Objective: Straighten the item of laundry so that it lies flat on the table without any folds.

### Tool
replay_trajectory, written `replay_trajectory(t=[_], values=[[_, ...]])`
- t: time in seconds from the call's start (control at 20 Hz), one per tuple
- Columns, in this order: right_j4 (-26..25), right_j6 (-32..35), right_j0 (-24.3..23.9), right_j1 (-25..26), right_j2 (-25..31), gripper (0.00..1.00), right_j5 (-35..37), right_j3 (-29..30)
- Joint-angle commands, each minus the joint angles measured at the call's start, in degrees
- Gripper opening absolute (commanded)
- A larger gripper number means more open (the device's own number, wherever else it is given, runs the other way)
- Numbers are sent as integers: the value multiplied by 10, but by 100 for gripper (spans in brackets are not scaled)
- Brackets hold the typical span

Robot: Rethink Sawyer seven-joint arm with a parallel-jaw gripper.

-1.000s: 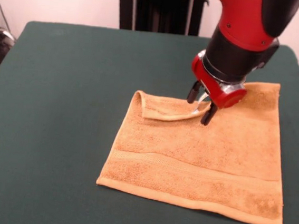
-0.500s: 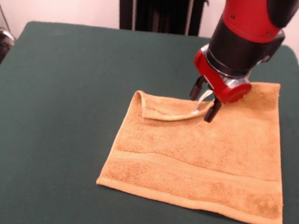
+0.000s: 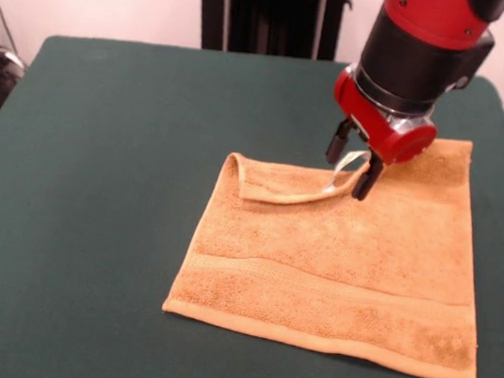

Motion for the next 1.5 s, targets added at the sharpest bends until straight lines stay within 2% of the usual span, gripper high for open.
replay_trajectory(t=[0.05, 0.85, 1.2, 1.5], values=[[24, 162, 18, 16, 35, 100, 11, 50], [35, 180, 25, 31, 36, 100, -34, 51], [31, 184, 25, 37, 22, 100, -12, 27], [20, 198, 37, 30, -15, 100, 37, -5]])
